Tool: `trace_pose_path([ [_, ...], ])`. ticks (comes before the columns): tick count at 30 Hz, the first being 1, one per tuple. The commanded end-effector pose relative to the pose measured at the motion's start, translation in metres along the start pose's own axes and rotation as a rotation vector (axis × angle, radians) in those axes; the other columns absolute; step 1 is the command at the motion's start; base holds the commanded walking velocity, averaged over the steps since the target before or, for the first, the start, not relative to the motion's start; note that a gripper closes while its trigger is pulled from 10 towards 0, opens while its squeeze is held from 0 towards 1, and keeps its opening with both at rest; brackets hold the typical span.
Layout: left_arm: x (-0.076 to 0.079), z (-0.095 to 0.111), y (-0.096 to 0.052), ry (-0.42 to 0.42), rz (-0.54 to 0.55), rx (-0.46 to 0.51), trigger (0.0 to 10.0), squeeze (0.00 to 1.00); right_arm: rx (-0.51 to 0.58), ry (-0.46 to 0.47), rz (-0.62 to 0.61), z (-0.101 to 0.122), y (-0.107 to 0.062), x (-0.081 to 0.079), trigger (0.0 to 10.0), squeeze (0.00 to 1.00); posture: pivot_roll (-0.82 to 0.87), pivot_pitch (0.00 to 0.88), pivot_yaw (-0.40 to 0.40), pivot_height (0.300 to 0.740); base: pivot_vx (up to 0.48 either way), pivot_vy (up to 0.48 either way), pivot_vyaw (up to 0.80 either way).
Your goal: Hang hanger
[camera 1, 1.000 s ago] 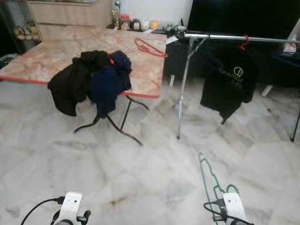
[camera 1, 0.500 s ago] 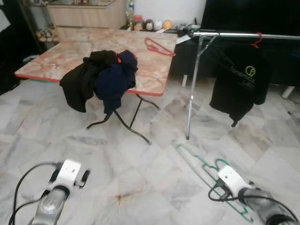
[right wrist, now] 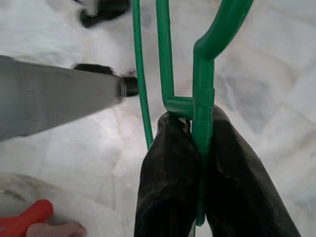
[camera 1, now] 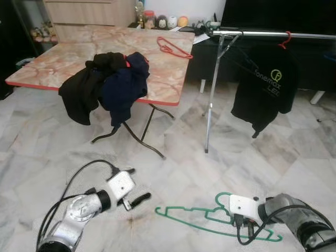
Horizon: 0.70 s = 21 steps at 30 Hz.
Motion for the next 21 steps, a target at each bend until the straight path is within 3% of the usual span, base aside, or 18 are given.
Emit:
trace_pose_path([
  [1, 0.014, 0.008, 0.003, -0.027, -0.096, -0.002, 10.0, 0.00, 0.057, -0.028, 0.028, 0.014, -0.005, 0.006, 10.0, 0.00, 0.01, 0.000, -0.048, 0.740, 0.000, 0.000, 0.00],
  [5, 0.030, 0.023, 0.009, -0.050, -0.198, 0.006, 10.0, 0.00, 0.151, -0.064, 0.005, 0.036, -0.011, 0.018, 10.0, 0.00, 0.01, 0.000, -0.050, 0.740, 0.000, 0.000, 0.00],
  [11, 0.045, 0.032, 0.023, -0.051, -0.264, -0.004, 10.0, 0.00, 0.258, -0.089, 0.007, 0.062, -0.012, 0.023, 10.0, 0.00, 0.01, 0.000, -0.051, 0.740, 0.000, 0.000, 0.00],
  [13, 0.049, 0.041, 0.030, -0.062, -0.276, 0.008, 10.0, 0.00, 0.272, -0.102, -0.051, 0.073, -0.011, 0.033, 10.0, 0.00, 0.01, 0.000, -0.051, 0.740, 0.000, 0.000, 0.00],
  [21, 0.055, 0.050, 0.043, -0.041, -0.295, 0.005, 10.0, 0.00, 0.258, -0.212, 0.004, 0.091, 0.006, 0.021, 10.0, 0.00, 0.01, 0.000, -0.053, 0.740, 0.000, 0.000, 0.00],
])
Point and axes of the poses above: a point about 5 cm out from each wrist's last joint towards the gripper, its own y axis pointing out of the wrist towards the gripper, its own z axis along the axis of the wrist's last joint, x = y × z, the point moved 5 cm from there along y, pointing out of the wrist towards the gripper, and after that the axes turned 9 degrees about -y, right-handed, at the moved point
